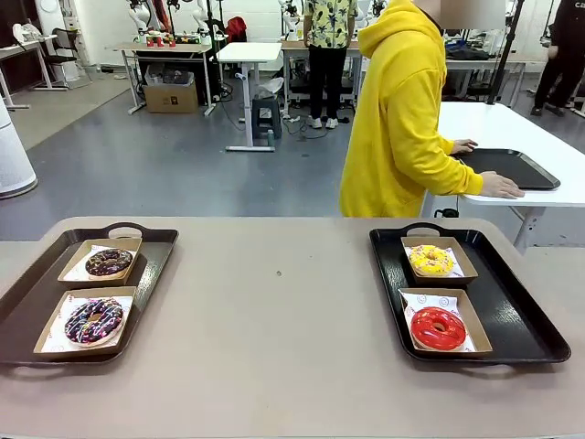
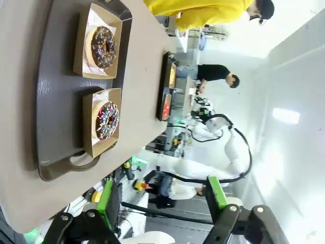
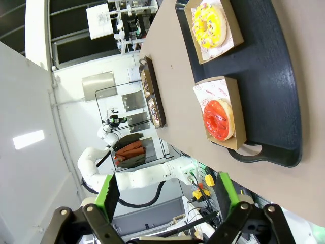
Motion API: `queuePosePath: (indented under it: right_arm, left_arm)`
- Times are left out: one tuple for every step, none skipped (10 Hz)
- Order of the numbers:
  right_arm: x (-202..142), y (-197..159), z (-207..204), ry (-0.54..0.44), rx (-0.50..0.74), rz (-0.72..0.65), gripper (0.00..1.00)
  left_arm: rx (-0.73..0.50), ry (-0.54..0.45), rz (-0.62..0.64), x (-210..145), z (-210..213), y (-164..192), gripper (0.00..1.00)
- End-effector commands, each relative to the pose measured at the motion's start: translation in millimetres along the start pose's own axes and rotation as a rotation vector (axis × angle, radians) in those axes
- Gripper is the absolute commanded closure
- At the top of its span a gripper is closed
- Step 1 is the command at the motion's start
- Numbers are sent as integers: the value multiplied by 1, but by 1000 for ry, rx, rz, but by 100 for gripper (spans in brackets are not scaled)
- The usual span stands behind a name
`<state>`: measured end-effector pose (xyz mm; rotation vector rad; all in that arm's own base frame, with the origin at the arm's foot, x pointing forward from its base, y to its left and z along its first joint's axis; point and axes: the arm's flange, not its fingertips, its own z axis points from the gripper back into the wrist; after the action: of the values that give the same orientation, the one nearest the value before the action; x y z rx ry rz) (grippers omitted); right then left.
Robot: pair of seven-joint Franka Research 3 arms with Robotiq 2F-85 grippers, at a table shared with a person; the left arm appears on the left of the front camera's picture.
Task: Individually package the donuts and arrange them on the tray.
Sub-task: Place the picked Paper togo box on the Handle tray.
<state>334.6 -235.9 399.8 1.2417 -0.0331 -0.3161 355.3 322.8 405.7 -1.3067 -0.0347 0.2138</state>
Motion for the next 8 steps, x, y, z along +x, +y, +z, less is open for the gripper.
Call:
queuePosePath:
  right_arm:
    - [0,2,2,5,7,2,0]
    - [0,2,2,5,7,2,0]
    - [0,2,2,5,7,2,0]
    - [0,2,2,5,7,2,0]
    - [0,2,2,5,7,2,0]
    - [0,2,2,5,7,2,0]
    - [0,2,2,5,7,2,0]
    - [0,2,2,5,7,2,0]
  left_arm:
    - [-46,13,-14,8,13,3,11]
    - [-32,8,-43,4,17,1,11]
    - [-26,7,18,2,4,11,11]
    - [-26,7,18,2,4,11,11]
    - [-26,7,18,2,4,11,11]
    - [-26,7,18,2,4,11,11]
    - [-26,7,18,2,4,11,11]
    - [-26,7,18,2,4,11,11]
